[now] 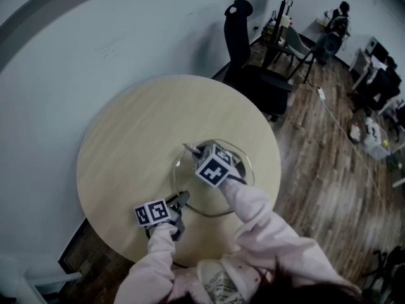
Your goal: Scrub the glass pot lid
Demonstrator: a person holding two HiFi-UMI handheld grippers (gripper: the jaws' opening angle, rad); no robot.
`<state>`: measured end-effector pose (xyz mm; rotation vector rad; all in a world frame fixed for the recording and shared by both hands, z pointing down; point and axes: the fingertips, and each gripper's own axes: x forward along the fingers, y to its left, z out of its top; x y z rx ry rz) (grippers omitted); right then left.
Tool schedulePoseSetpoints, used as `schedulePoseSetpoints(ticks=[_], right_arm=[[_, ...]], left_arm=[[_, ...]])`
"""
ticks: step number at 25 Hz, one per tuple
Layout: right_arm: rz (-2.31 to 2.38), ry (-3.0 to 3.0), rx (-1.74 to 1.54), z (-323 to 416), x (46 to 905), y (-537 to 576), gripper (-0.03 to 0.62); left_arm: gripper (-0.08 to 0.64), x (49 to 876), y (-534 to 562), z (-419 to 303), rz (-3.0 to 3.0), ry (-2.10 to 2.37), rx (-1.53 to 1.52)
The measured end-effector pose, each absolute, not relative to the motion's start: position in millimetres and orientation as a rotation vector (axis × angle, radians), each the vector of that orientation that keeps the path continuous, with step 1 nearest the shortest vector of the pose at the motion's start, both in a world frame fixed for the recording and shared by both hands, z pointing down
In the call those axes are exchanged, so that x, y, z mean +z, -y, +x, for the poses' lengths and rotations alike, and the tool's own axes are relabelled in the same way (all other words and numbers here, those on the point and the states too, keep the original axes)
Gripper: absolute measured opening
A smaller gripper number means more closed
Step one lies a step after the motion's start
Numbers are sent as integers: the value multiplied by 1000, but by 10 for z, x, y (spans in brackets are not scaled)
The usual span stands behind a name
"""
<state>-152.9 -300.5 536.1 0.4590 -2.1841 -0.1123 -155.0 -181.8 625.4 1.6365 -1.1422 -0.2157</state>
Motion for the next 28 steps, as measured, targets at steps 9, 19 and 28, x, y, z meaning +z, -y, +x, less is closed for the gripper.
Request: schedulePoseSetpoints(ticks=[9,19,28], right_arm=[[574,2140,-65,-1008,5352,3233,74],[650,2065,-87,-503,5362,3375,74],[686,2013,-92,-210,5370,3494,74]], left_arm=[[114,6264,1813,-1542,1630,1146,-227],[114,6263,1796,-1532,1634,1157,-226],[114,6261,1802,-1541,1628,1167,-211]])
